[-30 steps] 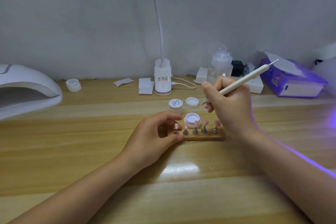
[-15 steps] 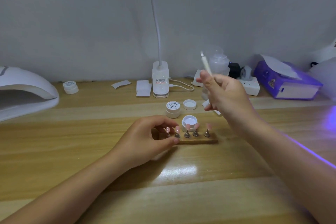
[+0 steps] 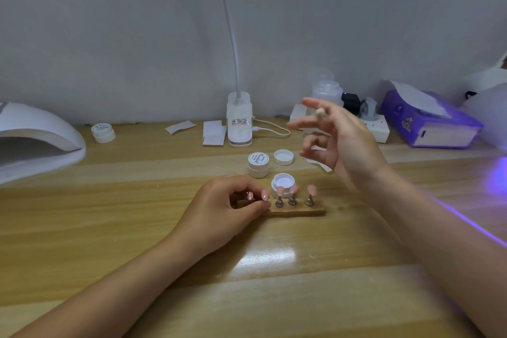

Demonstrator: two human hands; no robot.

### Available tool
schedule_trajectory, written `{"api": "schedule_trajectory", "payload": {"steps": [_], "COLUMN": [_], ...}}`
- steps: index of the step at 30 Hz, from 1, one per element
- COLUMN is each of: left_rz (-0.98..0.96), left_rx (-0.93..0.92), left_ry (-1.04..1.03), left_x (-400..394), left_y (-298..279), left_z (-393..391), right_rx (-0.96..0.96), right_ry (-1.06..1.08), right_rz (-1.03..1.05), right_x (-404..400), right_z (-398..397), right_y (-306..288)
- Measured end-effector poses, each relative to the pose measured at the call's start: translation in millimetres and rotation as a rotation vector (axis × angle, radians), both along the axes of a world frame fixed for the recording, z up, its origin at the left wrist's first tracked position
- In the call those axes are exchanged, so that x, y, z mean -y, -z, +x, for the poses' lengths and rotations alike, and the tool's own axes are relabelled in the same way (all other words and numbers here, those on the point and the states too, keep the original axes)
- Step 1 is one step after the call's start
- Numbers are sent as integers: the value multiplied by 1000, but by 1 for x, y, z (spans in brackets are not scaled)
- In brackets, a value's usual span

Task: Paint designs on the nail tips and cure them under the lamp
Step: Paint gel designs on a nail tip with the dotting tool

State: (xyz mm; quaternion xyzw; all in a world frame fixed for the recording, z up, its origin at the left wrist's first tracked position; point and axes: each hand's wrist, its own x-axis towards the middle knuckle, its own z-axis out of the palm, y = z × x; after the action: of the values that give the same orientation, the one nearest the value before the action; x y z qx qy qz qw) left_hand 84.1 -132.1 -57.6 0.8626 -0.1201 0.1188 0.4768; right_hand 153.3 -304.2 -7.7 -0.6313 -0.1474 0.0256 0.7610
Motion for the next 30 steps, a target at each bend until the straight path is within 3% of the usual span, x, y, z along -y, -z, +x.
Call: {"api": "schedule_trajectory", "payload": {"steps": [9,26,30], "left_rz": [-12,-4,-4], "left_rx": [5,33,43], "left_ry": [5,21,16], "left_x": [1,2,3], "left_y": [-1,-3,-2], "left_z": [-1,-5,-5], "right_rx": [78,438,443], "right_ry": [154,264,267], "right_rz": [-7,-430,-489], "right_x": [3,-5,-5], "right_z": [1,-4,-7], "right_y": [10,34,32]}}
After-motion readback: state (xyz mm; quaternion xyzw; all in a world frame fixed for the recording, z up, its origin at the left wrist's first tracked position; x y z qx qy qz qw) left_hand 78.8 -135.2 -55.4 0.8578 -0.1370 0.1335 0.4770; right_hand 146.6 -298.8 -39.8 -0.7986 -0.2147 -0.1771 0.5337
